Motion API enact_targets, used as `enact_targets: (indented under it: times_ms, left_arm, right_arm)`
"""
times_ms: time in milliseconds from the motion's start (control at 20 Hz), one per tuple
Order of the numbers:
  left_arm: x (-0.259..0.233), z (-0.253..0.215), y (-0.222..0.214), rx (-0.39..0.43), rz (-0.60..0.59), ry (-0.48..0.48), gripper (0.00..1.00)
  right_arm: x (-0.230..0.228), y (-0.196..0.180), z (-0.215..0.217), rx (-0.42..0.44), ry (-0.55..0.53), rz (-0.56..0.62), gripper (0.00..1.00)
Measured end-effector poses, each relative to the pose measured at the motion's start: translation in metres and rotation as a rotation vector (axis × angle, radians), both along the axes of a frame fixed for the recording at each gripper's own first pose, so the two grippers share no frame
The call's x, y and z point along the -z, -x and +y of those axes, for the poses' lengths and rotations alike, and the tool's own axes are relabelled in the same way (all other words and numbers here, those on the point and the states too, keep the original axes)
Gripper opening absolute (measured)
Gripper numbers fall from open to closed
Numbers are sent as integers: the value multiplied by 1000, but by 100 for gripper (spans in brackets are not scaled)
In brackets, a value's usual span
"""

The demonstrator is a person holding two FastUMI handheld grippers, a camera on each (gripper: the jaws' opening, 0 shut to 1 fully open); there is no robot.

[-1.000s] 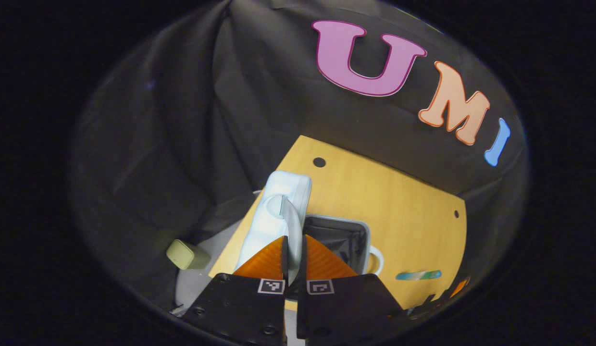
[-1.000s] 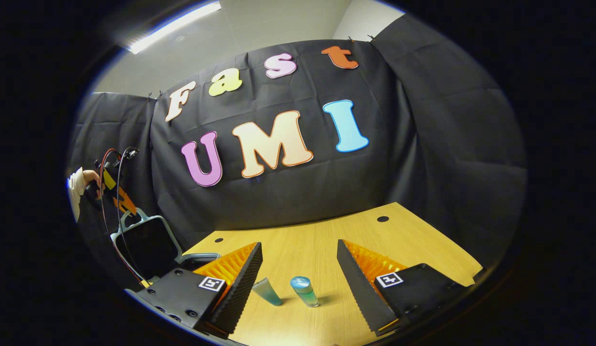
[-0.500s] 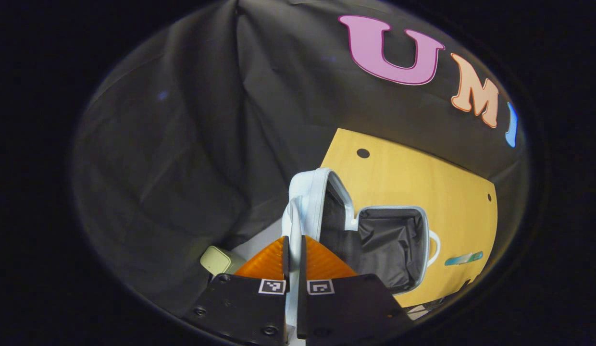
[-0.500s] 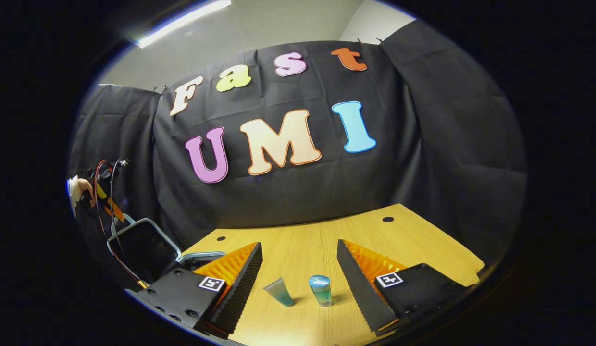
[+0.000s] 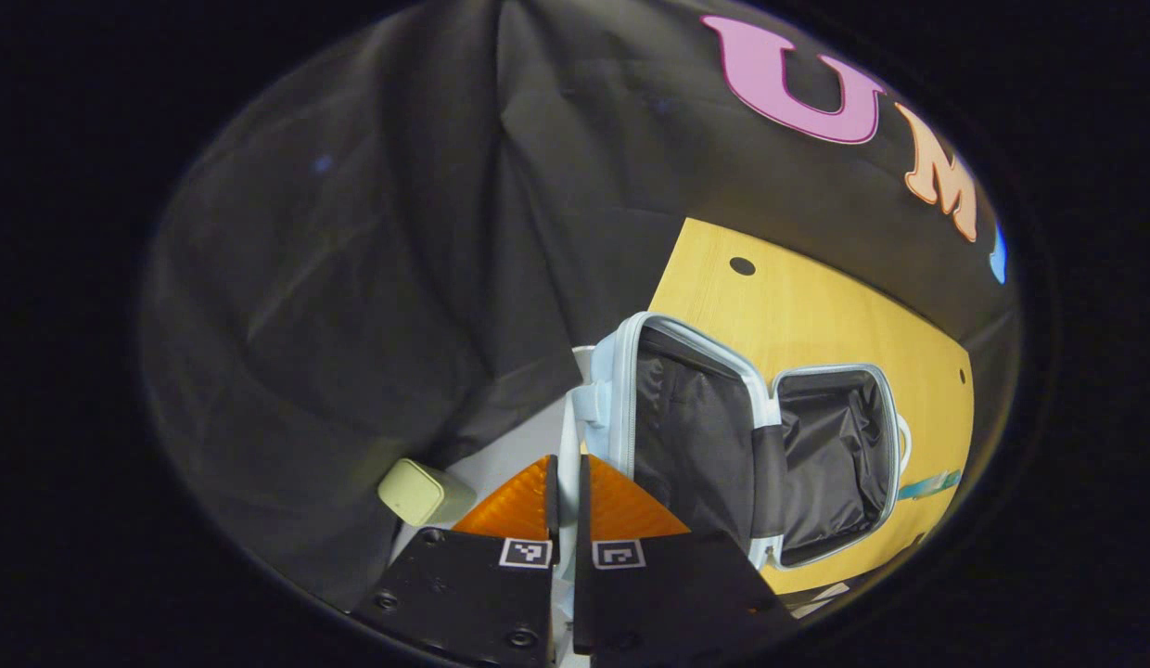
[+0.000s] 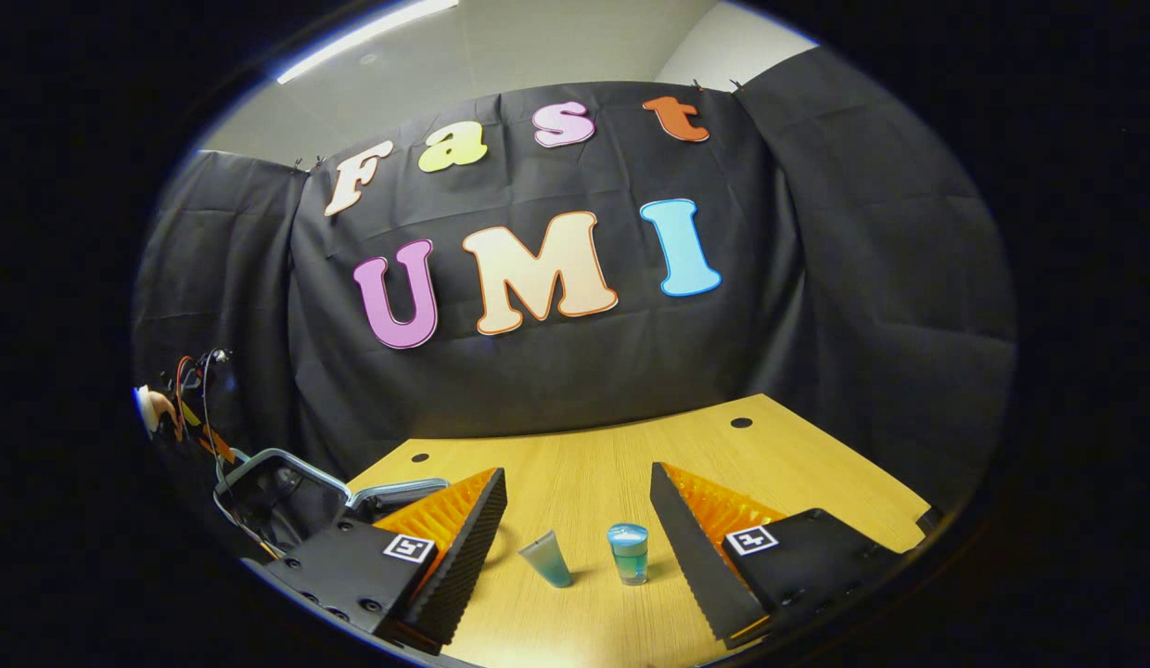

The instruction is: First open the suitcase, pack the skin care products into it, and then close the suitcase.

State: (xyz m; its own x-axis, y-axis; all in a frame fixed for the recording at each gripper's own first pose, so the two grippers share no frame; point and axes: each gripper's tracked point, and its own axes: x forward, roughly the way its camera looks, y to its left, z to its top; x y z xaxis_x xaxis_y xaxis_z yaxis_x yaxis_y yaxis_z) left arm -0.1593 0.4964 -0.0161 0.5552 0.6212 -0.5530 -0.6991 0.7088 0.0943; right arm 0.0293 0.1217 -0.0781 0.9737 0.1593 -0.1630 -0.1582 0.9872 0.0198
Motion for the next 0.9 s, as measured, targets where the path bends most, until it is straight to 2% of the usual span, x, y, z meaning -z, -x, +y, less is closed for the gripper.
enact_targets:
  times_ms: [400, 600, 650, 700, 800, 850, 900]
  left_arm:
    - [85, 27, 6, 10, -7, 75, 2]
    - [108, 34, 11, -3, -4, 114, 3]
    - [111, 36, 11, -7, 3, 118, 4]
    - [114, 37, 12, -13, 5, 112, 7]
    - [110, 36, 13, -18, 2, 105, 9]
    - [103, 34, 14, -21, -7, 93, 20]
    - [95, 33, 13, -29, -12, 62, 47]
  right_arm:
    - [3, 8, 13, -2, 1, 20, 98]
    - [8, 10, 10, 17, -3, 37, 98]
    - [9, 12, 8, 23, -1, 38, 94]
    - [10, 12, 5, 29, 1, 39, 98]
    - [13, 13, 0, 40, 3, 44, 98]
    - [14, 13, -3, 44, 5, 47, 98]
    - [15, 13, -6, 48, 8, 48, 98]
